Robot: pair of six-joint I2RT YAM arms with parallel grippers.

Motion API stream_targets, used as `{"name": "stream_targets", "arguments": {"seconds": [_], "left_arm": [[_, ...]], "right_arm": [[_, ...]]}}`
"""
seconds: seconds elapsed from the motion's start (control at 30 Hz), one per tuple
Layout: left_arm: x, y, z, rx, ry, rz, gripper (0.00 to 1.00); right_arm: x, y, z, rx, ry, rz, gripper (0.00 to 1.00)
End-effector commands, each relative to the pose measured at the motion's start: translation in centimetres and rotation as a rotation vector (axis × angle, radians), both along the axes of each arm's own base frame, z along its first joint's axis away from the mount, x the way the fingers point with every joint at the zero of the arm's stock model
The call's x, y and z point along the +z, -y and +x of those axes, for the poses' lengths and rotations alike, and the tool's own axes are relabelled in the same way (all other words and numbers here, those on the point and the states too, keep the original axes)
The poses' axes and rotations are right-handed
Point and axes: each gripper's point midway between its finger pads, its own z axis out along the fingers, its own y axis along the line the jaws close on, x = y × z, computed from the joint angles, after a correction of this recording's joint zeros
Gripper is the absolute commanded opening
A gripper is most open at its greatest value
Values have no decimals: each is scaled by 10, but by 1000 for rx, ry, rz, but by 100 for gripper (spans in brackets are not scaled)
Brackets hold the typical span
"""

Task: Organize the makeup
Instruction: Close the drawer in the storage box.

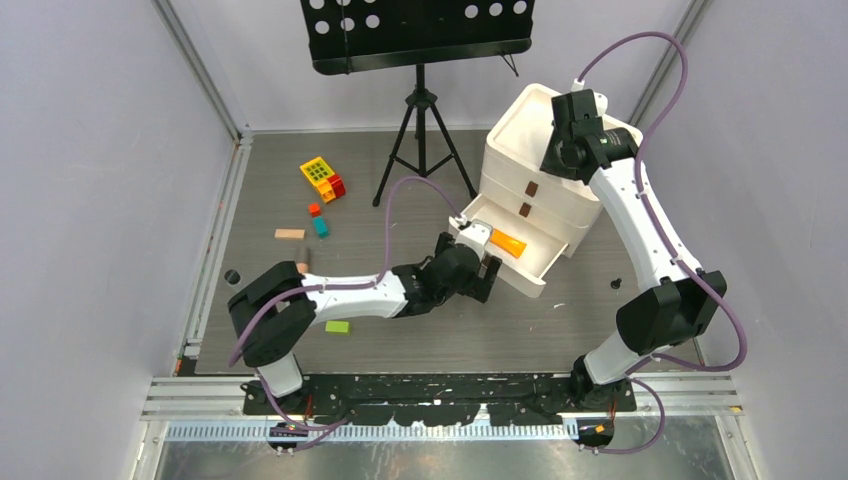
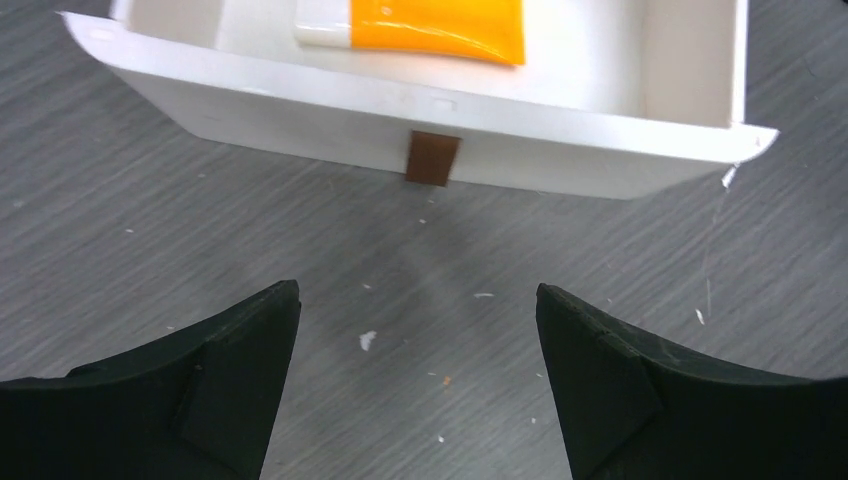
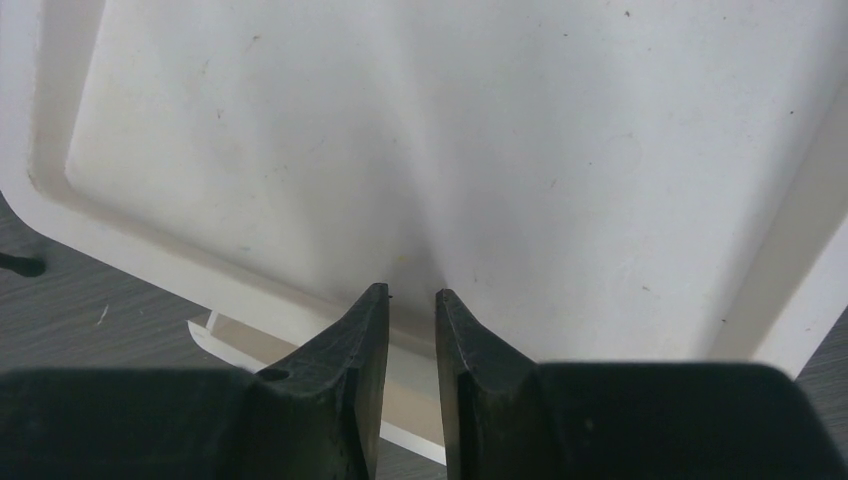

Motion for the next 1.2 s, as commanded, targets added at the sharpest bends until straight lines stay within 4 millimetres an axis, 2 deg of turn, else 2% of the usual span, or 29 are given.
{"name": "stream_targets", "arguments": {"seconds": [0.0,0.2,0.37,0.73,0.97,1.17], "left_arm": [[-5,13,-1,13,-2,-10,90],[-23,30,19,-33,72,110,96],[-29,44,35,-55,105,154,98],[-26,88,72,-137,146,133,99],[-20,96,106,-162,193,131,99],[-12,99,124,-162,243,111,99]], "right_arm": [[-4,1,-3,10,-28,-24,29],[-25,-6,-9,66,-120,-17,28],[-37,-14,-18,104,-180,6,28],[-52,-23,-33,157,-252,24,28],[-57,-29,-37,173,-271,19,28],[-57,-32,-38,179,-271,20,28]]}}
